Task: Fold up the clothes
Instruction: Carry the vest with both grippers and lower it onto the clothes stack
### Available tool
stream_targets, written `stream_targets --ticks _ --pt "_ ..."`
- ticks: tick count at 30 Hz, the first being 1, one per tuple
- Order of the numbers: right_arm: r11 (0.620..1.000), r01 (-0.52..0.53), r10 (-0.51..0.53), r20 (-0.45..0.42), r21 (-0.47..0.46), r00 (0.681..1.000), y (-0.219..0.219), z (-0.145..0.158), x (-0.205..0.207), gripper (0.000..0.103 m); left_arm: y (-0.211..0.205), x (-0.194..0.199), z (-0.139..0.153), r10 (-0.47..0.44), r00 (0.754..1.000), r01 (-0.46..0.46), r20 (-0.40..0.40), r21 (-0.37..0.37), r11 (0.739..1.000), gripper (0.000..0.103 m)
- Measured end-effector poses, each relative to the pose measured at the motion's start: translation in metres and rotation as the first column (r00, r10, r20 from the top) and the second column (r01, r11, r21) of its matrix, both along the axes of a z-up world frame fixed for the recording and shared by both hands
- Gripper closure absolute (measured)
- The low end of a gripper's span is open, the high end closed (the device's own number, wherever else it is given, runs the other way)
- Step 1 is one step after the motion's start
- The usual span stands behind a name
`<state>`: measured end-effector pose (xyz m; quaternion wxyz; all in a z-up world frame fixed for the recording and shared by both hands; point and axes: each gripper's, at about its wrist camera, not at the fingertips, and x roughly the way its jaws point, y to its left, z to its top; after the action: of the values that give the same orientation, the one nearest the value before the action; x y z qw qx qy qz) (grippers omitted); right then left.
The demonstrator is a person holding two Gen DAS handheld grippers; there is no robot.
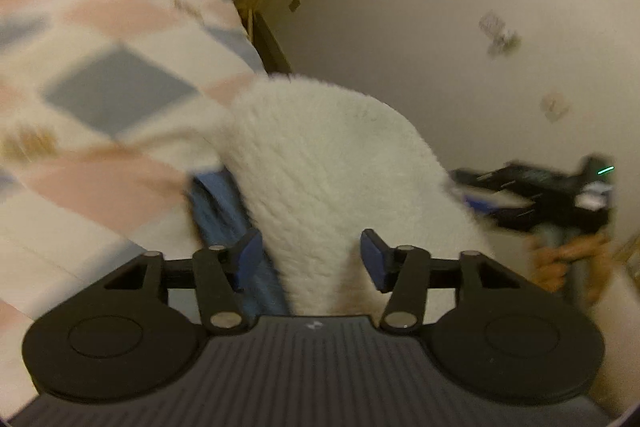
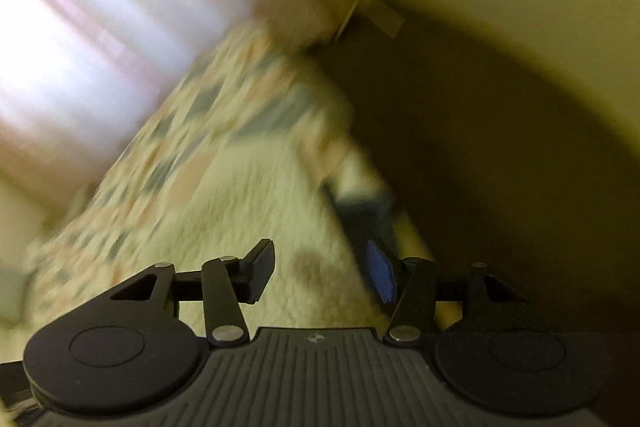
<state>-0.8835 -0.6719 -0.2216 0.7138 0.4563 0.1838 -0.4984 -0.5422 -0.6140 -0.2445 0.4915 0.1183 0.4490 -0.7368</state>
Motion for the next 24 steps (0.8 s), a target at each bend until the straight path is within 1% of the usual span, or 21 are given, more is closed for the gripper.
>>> stream_targets --ticks 1,2,4,6,7,8,9,10,12,13,14,15,16,17,19,21,24 --pt "0.999 0.019 -0.021 -0.036 -0.040 0.999 0.014 0.006 0.006 0.050 0.000 0.004 0.011 -0.015 0.999 0.015 0.037 -0.021 1.000 0.060" --pt "0.996 0.037 -0.043 -0.071 -0.081 0.997 0.027 0.011 0.012 0.050 -0.007 -0.001 0.020 -0.043 0.996 0.049 0.083 -0.067 0.997 0.060" --pt "0.984 0.067 -0.090 -0.138 -0.163 0.986 0.055 0.022 0.024 0.052 -0.022 -0.011 0.037 -0.093 0.979 0.121 0.179 -0.153 0.981 0.064" --pt "0.965 0.091 -0.143 -0.201 -0.246 0.969 0.082 0.034 0.037 0.058 -0.036 -0.021 0.054 -0.132 0.952 0.199 0.277 -0.230 0.953 0.064" --pt "0.952 0.101 -0.171 -0.230 -0.288 0.958 0.096 0.039 0.043 0.060 -0.047 -0.030 0.051 -0.161 0.936 0.243 0.313 -0.245 0.939 0.067" --pt "0.946 0.108 -0.188 -0.247 -0.305 0.951 0.106 0.037 0.049 0.061 -0.058 -0.038 0.049 -0.188 0.918 0.287 0.348 -0.257 0.923 0.071" --pt "0.947 0.115 -0.196 -0.254 -0.301 0.947 0.113 0.029 0.055 0.064 -0.068 -0.042 0.041 -0.214 0.910 0.314 0.355 -0.252 0.916 0.076" --pt "0.947 0.121 -0.203 -0.264 -0.298 0.943 0.117 0.019 0.062 0.063 -0.078 -0.047 0.032 -0.240 0.901 0.340 0.363 -0.246 0.908 0.080" --pt "0.956 0.136 -0.215 -0.307 -0.259 0.927 0.123 -0.001 0.068 0.064 -0.090 -0.050 0.011 -0.273 0.879 0.373 0.390 -0.207 0.904 0.088" --pt "0.958 0.166 -0.238 -0.325 -0.234 0.915 0.123 -0.013 0.069 0.066 -0.096 -0.052 0.000 -0.291 0.868 0.389 0.404 -0.188 0.902 0.089" --pt "0.958 0.195 -0.256 -0.318 -0.211 0.913 0.122 -0.024 0.067 0.066 -0.098 -0.053 -0.008 -0.309 0.861 0.405 0.404 -0.178 0.897 0.089" --pt "0.956 0.222 -0.271 -0.293 -0.190 0.917 0.121 -0.034 0.062 0.064 -0.099 -0.055 -0.016 -0.326 0.854 0.421 0.405 -0.169 0.891 0.089" --pt "0.953 0.251 -0.289 -0.265 -0.169 0.920 0.122 -0.041 0.056 0.059 -0.101 -0.056 -0.025 -0.344 0.847 0.436 0.405 -0.159 0.886 0.089" --pt "0.950 0.271 -0.302 -0.243 -0.156 0.922 0.122 -0.047 0.052 0.056 -0.100 -0.061 -0.028 -0.348 0.834 0.451 0.429 -0.165 0.877 0.089" --pt "0.945 0.294 -0.320 -0.209 -0.145 0.924 0.121 -0.054 0.046 0.054 -0.098 -0.071 -0.034 -0.355 0.806 0.481 0.474 -0.175 0.859 0.089" --pt "0.940 0.312 -0.335 -0.197 -0.142 0.921 0.119 -0.054 0.044 0.054 -0.099 -0.076 -0.031 -0.353 0.794 0.491 0.495 -0.179 0.852 0.089" --pt "0.934 0.320 -0.348 -0.196 -0.158 0.917 0.115 -0.045 0.050 0.054 -0.096 -0.069 -0.012 -0.344 0.808 0.476 0.478 -0.186 0.860 0.089"
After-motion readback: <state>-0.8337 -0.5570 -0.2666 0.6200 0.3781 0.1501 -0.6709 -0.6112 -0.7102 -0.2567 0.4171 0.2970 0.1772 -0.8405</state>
